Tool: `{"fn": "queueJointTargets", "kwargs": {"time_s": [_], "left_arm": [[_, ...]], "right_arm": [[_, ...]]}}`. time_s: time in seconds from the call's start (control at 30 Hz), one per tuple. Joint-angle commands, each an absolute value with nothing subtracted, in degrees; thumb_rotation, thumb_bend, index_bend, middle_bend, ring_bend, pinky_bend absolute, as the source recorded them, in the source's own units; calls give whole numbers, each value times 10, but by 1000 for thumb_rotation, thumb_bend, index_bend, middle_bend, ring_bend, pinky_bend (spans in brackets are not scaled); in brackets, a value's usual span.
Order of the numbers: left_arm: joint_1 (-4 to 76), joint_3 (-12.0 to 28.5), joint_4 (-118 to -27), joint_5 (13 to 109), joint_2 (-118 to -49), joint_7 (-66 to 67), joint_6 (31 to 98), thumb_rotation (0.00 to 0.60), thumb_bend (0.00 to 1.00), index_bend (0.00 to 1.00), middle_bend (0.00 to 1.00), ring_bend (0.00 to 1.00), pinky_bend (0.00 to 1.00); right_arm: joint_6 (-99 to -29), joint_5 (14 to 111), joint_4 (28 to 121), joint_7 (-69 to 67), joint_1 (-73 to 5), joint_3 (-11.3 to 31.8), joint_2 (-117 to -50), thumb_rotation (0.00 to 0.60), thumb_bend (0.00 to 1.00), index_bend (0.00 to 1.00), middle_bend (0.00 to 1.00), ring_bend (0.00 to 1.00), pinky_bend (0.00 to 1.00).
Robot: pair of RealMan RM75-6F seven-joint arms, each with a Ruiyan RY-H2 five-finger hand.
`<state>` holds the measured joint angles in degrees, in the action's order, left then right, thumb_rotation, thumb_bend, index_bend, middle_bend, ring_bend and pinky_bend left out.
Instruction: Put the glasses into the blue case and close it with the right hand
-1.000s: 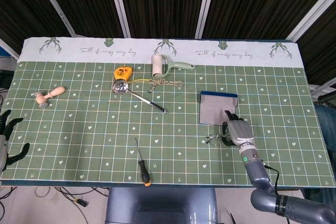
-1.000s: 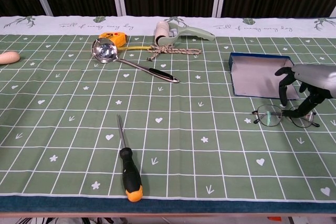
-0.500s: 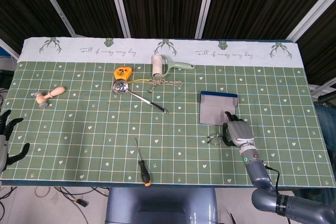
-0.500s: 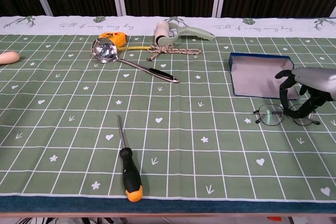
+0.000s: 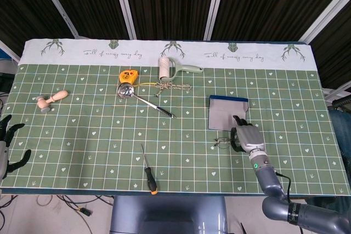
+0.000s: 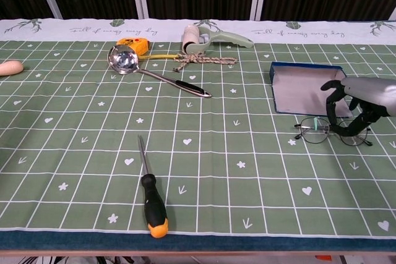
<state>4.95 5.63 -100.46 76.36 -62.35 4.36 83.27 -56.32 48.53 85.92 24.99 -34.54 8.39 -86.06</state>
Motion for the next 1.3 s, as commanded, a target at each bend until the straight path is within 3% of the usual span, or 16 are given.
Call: {"fn": "queueJointTargets", "kwargs": {"time_s": [0.03, 0.33, 0.6, 1.3], "left_arm": [[50, 56, -1005, 763, -623, 44, 833, 600, 312, 201, 0, 0, 0], [49, 57, -1005, 763, -622, 42, 834, 600, 312, 201, 0, 0, 0], [49, 58, -1004, 761, -623, 44, 834, 600, 312, 202, 0, 0, 0], [50, 61, -1003, 755, -626, 48, 836, 600, 312, 202, 0, 0, 0]], "right_arm": [[-566, 488, 860, 246, -348, 89, -859, 600, 551, 676, 88, 129, 257], [-557, 499, 840, 227, -369, 122, -852, 600, 554, 693, 87, 128, 254], [-520, 488, 748, 197, -402, 155, -871, 600, 553, 699, 87, 128, 252], [-440, 525, 541, 118, -451, 160, -966, 600, 555, 701, 87, 128, 253]]}}
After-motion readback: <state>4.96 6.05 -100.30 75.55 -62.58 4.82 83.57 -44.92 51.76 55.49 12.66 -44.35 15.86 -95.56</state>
